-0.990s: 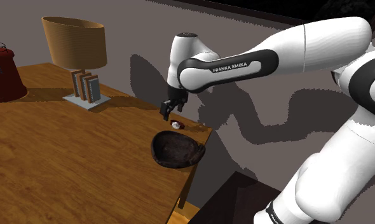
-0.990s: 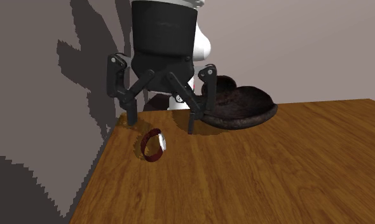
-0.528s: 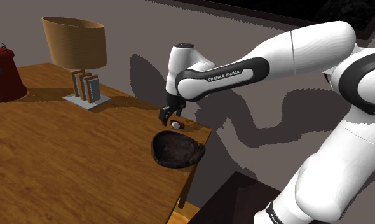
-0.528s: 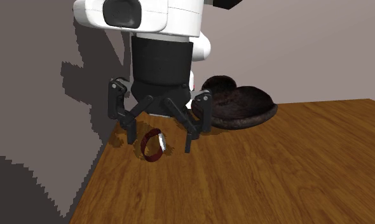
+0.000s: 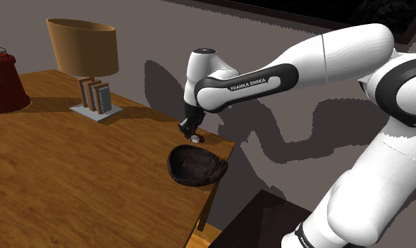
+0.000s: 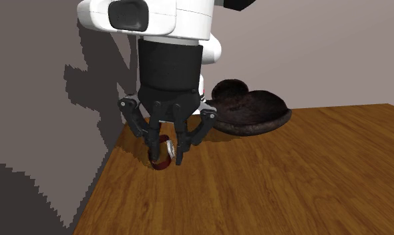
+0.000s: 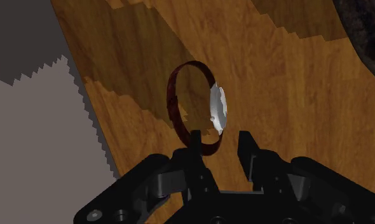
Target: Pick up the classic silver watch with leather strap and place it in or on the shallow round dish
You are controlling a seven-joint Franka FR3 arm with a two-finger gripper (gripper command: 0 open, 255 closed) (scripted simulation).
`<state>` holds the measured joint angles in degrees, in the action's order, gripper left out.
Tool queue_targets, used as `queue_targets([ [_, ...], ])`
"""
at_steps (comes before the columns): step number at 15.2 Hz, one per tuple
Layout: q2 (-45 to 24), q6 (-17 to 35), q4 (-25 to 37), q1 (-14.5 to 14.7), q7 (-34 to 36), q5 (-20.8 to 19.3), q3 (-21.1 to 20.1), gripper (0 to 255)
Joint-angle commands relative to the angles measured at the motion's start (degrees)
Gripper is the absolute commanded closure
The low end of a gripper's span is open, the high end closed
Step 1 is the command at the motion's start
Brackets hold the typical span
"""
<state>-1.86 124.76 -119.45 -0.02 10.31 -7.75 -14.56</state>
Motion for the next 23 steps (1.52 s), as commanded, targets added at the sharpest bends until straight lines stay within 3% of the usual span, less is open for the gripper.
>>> queue_targets([
  [1,0.0,0.0,0.0,0.0,0.0,0.0,0.0,255],
  [8,0.0,0.0,0.0,0.0,0.0,0.0,0.0,255],
  [23,3.4,-11.0,7.9,0.0,-2.0,1.7,0.0,255],
])
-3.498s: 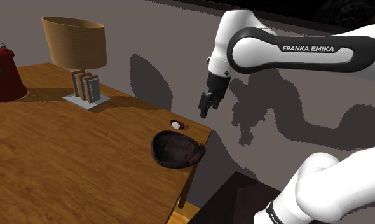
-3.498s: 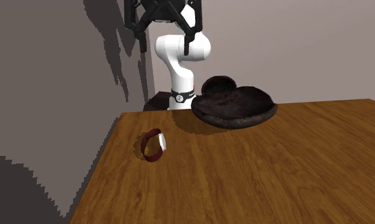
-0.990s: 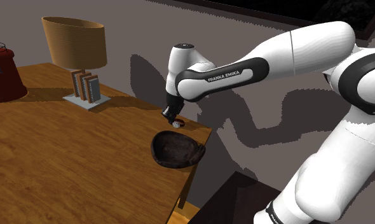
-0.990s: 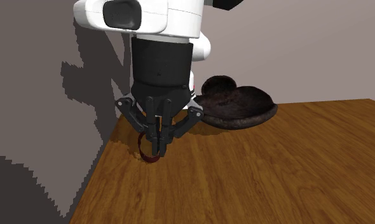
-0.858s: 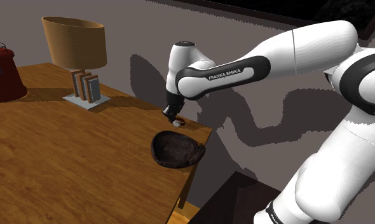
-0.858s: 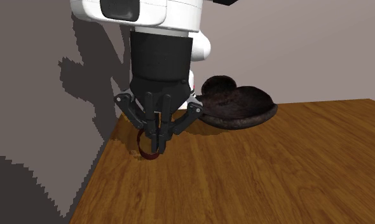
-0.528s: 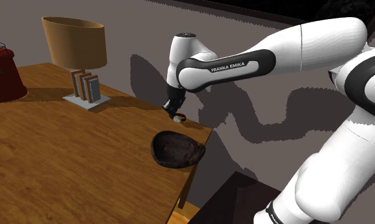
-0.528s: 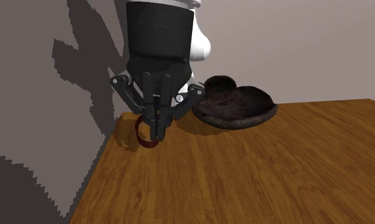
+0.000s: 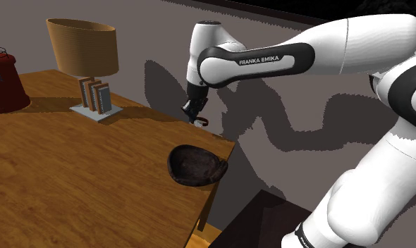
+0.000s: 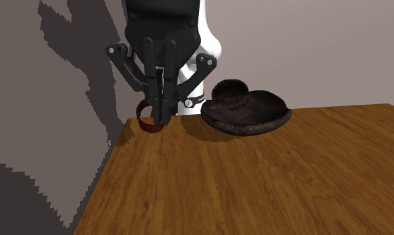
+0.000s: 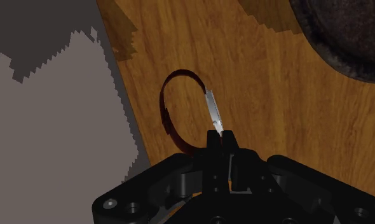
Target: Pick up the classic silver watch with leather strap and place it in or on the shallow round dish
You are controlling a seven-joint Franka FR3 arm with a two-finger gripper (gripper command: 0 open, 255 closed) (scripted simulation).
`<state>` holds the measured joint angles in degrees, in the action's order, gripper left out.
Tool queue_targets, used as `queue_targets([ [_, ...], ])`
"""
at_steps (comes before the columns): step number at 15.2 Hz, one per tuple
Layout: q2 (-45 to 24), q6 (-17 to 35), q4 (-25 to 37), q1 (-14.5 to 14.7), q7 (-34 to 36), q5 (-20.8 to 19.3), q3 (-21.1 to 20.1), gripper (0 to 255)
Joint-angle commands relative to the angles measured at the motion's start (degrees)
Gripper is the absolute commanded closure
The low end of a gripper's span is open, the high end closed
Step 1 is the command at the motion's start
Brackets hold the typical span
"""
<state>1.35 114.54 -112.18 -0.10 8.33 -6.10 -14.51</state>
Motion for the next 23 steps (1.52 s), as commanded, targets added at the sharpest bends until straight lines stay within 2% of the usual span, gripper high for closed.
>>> queue_targets([
  [1,0.3,-1.5,1.2,0.1,-0.1,0.2,-0.1,255],
  [18,0.5,-14.4,13.9,0.1,-1.3,0.6,-0.1,255],
  [23,5.6,-15.2,9.3,2.7,3.7,1.9,-2.9,255],
])
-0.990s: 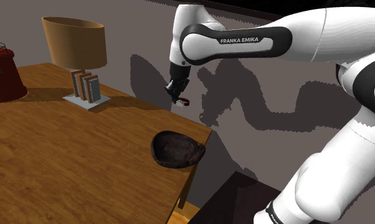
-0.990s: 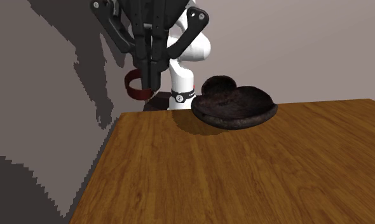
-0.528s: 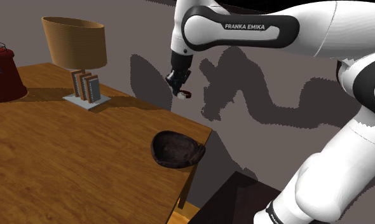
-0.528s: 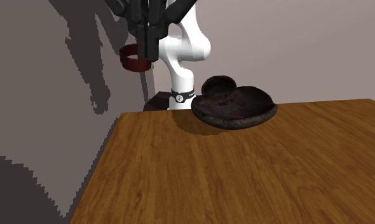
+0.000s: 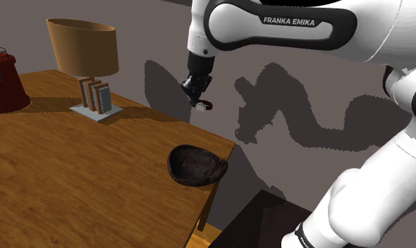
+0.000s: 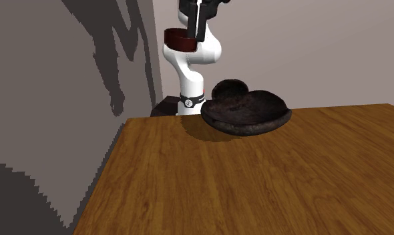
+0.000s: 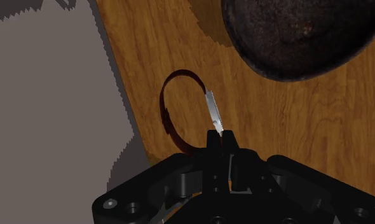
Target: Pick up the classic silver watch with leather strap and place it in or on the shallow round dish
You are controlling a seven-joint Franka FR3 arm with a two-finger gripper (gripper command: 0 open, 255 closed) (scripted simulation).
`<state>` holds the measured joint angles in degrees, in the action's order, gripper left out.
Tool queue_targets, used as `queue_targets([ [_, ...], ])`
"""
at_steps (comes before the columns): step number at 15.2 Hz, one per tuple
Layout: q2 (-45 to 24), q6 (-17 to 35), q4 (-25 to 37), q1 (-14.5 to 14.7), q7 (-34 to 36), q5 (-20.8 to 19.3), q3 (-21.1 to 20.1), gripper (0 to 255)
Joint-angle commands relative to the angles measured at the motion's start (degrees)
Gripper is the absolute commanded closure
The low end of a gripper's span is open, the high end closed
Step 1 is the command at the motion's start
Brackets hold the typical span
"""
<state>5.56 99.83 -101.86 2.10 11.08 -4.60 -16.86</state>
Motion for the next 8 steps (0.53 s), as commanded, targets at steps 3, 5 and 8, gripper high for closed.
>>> queue_targets([
  [3,3.9,-1.3,-2.8,2.1,4.2,1.3,-2.4,255],
  [5,5.3,-1.9,-3.7,3.2,6.4,1.9,-3.7,255],
  [8,7.0,-2.9,-4.5,4.8,9.9,2.7,-5.9,255],
])
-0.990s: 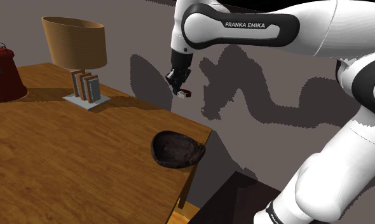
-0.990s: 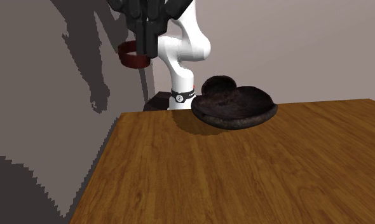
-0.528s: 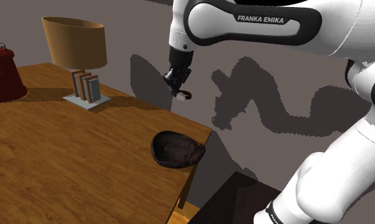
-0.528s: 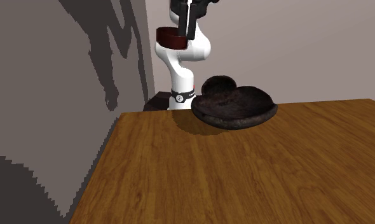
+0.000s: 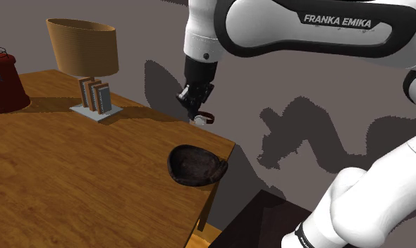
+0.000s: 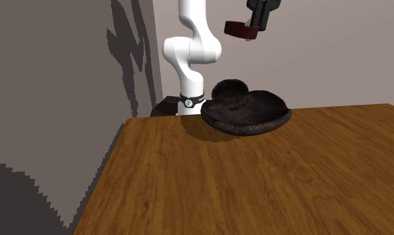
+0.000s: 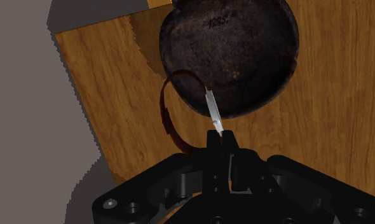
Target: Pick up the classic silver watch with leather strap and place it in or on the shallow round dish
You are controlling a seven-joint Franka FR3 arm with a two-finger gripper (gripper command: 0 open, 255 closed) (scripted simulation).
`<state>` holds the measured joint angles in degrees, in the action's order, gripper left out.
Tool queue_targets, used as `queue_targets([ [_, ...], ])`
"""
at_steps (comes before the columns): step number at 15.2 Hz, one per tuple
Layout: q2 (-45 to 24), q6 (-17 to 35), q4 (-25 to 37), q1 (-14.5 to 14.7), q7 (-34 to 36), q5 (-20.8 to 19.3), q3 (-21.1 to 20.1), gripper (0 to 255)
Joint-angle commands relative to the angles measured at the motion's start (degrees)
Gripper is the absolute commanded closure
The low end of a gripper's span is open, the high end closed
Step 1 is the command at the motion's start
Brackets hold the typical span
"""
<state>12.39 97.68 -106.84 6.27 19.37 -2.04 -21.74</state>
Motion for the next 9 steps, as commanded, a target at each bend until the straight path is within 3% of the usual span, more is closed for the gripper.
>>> queue_targets([
  [1,0.6,-1.2,0.4,1.2,2.8,0.5,-1.7,255],
  [9,1.5,3.9,-5.7,1.8,4.1,0.9,-2.4,255],
])
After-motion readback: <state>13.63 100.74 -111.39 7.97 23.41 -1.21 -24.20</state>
